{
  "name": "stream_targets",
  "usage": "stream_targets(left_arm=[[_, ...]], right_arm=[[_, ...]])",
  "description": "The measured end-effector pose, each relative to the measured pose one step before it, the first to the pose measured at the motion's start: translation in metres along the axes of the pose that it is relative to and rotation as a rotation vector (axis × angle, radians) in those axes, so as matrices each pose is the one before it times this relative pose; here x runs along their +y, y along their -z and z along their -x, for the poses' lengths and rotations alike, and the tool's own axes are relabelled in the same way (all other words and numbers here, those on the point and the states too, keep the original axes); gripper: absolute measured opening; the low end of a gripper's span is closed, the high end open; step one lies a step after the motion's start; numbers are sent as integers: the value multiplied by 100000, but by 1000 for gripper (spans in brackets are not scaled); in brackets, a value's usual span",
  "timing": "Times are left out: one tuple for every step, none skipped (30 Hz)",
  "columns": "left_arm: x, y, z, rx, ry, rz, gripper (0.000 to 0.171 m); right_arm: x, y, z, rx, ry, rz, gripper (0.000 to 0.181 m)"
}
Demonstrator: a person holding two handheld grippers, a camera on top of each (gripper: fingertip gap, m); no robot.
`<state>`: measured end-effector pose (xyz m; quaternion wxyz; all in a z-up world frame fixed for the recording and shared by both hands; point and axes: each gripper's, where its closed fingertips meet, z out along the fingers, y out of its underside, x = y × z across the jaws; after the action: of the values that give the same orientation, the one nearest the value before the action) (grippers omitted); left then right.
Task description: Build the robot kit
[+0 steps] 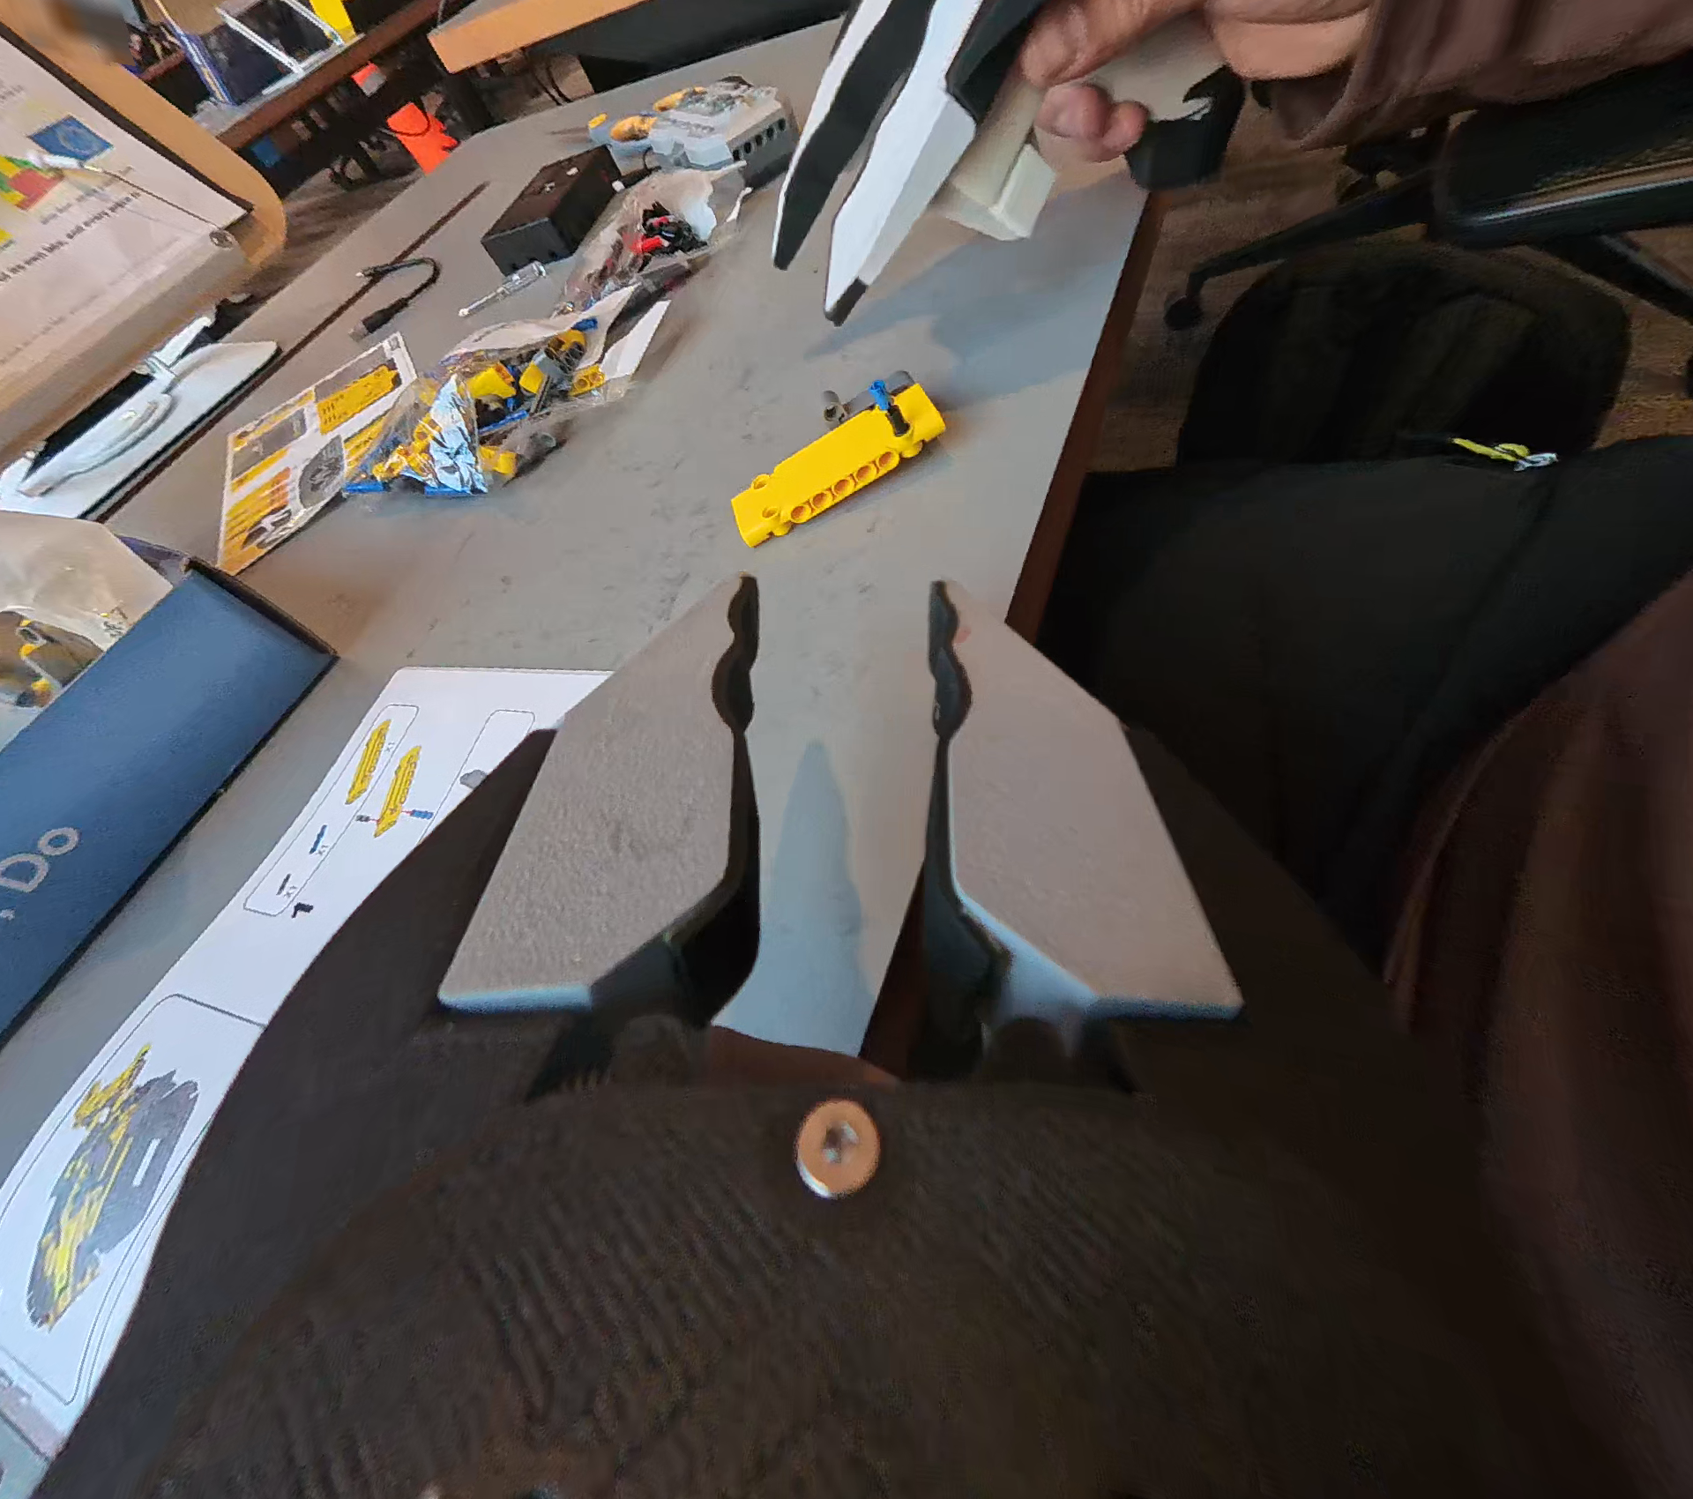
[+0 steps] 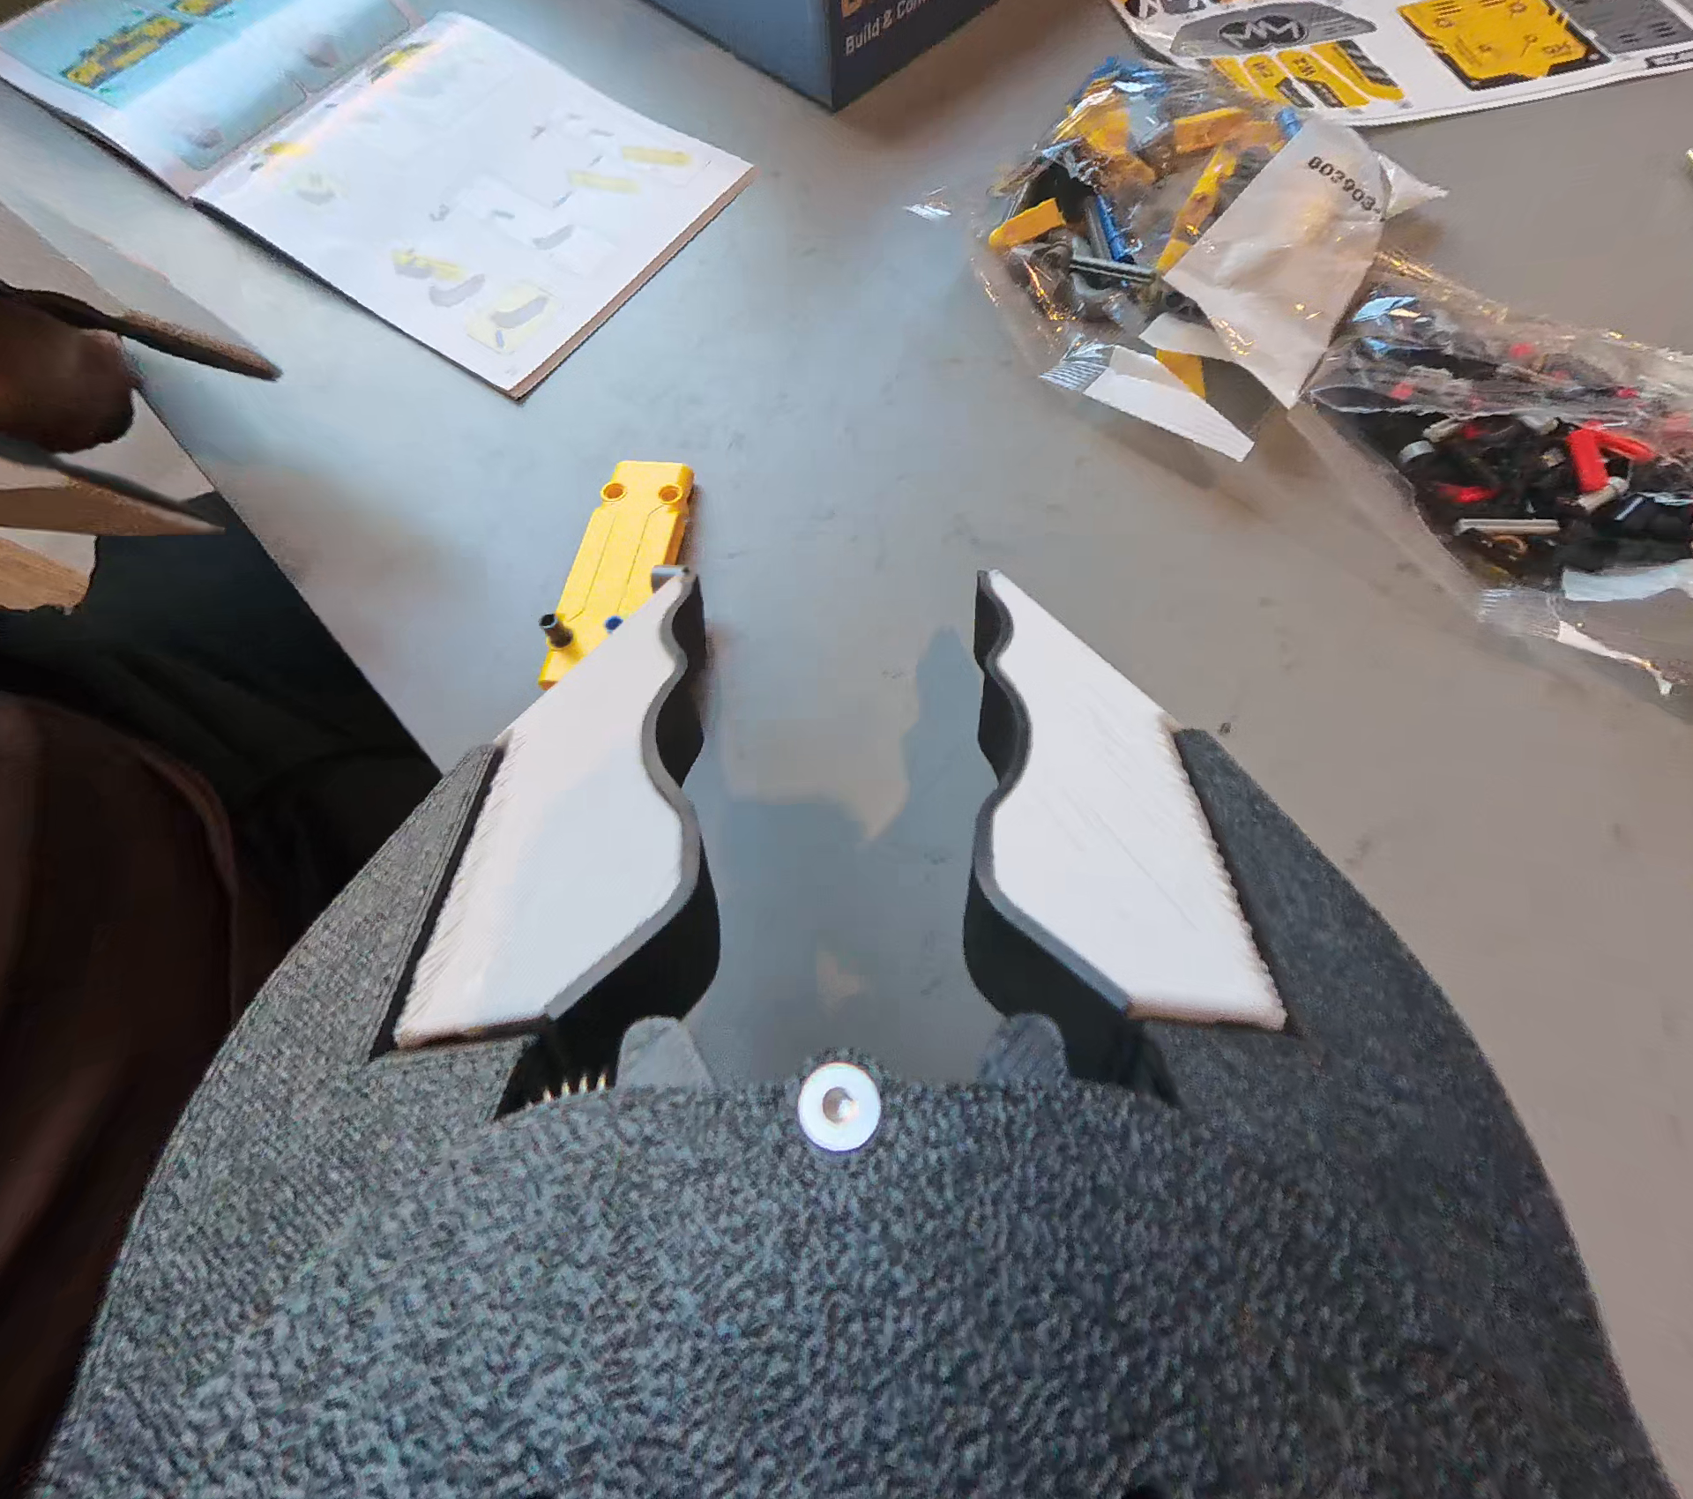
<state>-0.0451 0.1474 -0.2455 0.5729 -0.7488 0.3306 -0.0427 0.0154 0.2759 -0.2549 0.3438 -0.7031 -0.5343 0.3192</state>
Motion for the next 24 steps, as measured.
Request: stream_targets(left_arm=[[-27,-31,-67,393,-153,-359,36],[-122,20,-62,503,264,-1119,37],[-170,68,-60,621,458,-1585,36],[-150,85,107,-196,961,-1210,36],[-101,64,130,102,1572,-810,38],[-75,81,73,645,1718,-664,39],[-117,100,78,806,1772,-903,38],[-124,108,130,411,2022,-955,37],[-74,85,82,574,1762,-674,34],[-45,83,24,761,1180,-520,31],[-42,89,-3,512,610,-487,31],[0,79,52,-239,161,-319,31],[25,89,14,-443,-565,-206,29],[45,91,-16,-593,-1223,-216,28],[47,75,2,-936,-1494,-43,28],[75,60,-8,-978,-1588,123,28],[59,26,-63,-602,-1554,104,27],[16,-4,-78,-328,-1273,-79,27],[2,-7,3,-532,-625,-46,27],[3,-12,46,-406,11,80,28],[-4,30,0,171,342,135,28],[36,95,24,145,203,302,28],[39,157,88,-219,9,187,28],[29,226,137,-304,-27,32,28]], right_arm=[[284,-195,-342,567,-204,1014,59],[343,-169,-441,1581,497,1129,58],[328,-104,-546,2630,1289,1085,57],[197,-4,-645,3707,1366,889,57],[-100,149,-671,3904,674,-290,56],[-471,252,-589,3135,-347,-2191,56],[-694,293,-353,1382,-1241,-3476,55],[-694,250,17,-1087,-1467,-3611,53],[-458,117,186,-2217,-1630,-2597,52],[-160,-16,189,-2093,-1694,-1190,46],[73,-116,414,-3502,-1021,-194,33],[123,-163,464,-3611,-827,-11,26],[148,-188,294,-2400,-637,449,17],[170,-197,-19,-81,-83,1102,12],[196,-170,-439,2814,746,1832,12],[203,-137,-608,4068,1598,2160,13],[108,-102,-558,3800,1658,1387,17],[40,-87,-345,2480,971,431,20],[53,-101,-327,1994,175,141,26],[164,-97,-449,2360,115,516,31],[248,-59,-646,3217,556,1153,35],[212,-31,-646,3030,589,1148,37],[113,32,-463,1731,41,258,36],[110,80,-319,819,-700,39,35]])
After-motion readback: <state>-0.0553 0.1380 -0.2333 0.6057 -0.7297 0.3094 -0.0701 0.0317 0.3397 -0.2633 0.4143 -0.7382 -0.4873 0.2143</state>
